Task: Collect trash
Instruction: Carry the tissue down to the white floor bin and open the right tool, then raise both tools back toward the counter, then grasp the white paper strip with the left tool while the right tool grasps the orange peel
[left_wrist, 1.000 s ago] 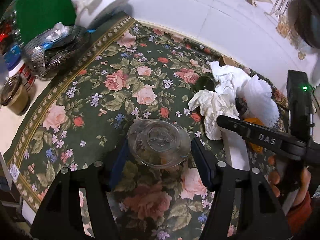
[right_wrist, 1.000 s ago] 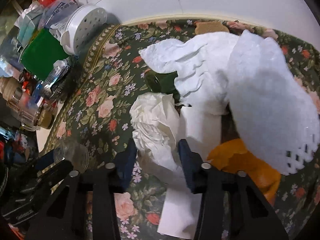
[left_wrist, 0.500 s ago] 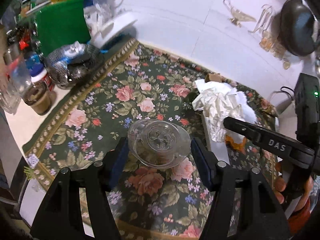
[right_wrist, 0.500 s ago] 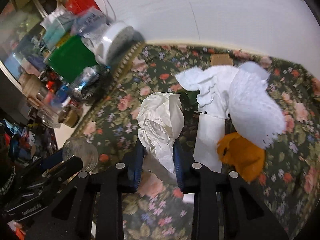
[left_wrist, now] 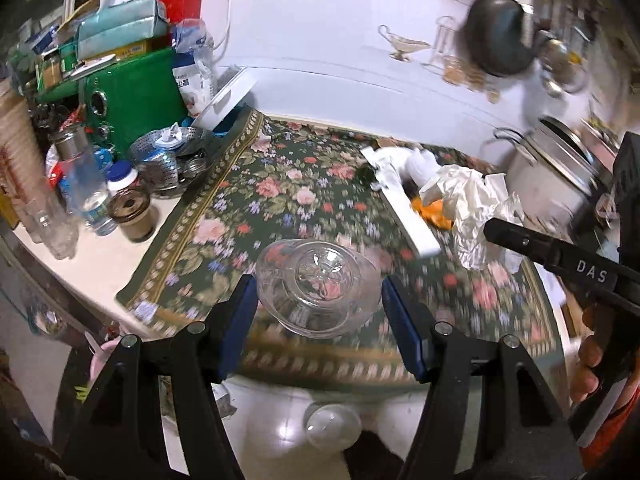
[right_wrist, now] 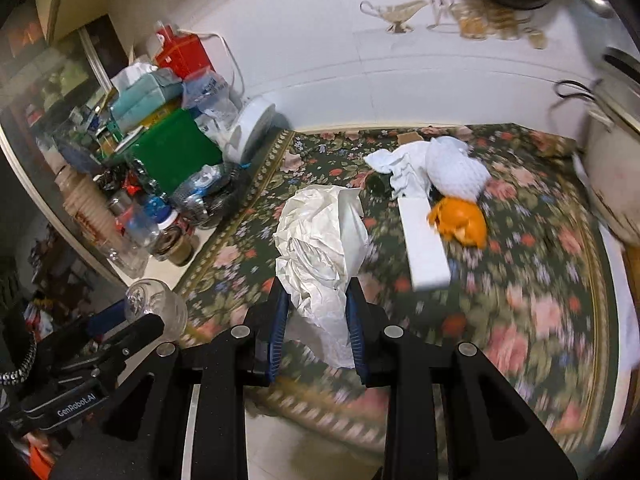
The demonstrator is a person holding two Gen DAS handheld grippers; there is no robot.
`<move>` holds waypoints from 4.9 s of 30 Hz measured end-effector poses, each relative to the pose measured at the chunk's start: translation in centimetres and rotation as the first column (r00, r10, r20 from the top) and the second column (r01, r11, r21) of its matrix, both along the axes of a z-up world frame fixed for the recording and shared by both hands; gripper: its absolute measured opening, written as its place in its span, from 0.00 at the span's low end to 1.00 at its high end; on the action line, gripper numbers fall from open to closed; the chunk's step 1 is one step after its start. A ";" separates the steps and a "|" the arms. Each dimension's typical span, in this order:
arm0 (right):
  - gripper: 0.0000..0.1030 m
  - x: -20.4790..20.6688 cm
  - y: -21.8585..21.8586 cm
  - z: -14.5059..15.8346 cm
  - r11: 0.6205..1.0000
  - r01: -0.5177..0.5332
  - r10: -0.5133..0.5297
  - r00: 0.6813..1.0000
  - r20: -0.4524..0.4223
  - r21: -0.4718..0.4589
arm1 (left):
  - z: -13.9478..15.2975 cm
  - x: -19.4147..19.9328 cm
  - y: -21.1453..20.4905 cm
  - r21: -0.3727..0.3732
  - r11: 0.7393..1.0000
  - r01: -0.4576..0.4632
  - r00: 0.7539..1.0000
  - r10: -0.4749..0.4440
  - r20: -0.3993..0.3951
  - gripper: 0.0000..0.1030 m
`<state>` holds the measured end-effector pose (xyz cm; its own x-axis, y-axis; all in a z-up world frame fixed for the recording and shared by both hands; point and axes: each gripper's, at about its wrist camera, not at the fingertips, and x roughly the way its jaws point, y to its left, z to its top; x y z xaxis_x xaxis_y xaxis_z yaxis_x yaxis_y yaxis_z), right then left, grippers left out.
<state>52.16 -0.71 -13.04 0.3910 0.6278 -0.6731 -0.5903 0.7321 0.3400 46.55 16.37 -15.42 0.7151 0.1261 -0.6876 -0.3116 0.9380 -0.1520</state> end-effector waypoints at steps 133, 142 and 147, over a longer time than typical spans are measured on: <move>0.77 -1.9 -14.8 9.5 0.955 0.297 -0.282 0.905 0.319 -0.001 | 10.8 8.7 -11.4 0.097 0.987 0.131 0.970 -0.148 0.195 0.95; 0.77 6.2 -16.4 5.8 0.966 0.248 -0.226 0.945 0.235 -0.070 | 3.3 19.1 -12.0 0.033 0.997 0.074 0.997 -0.073 -0.010 0.96; 0.77 9.1 -16.9 3.2 0.962 0.255 -0.239 0.959 0.152 -0.097 | -3.5 24.2 -11.6 -0.002 0.998 0.058 0.986 -0.057 -0.156 0.96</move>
<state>61.24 -17.65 -9.84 0.6177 0.4219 -0.6636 -0.4210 0.8902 0.1741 70.77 4.79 -18.95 0.6052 0.0898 -0.7910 -0.2770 0.9553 -0.1035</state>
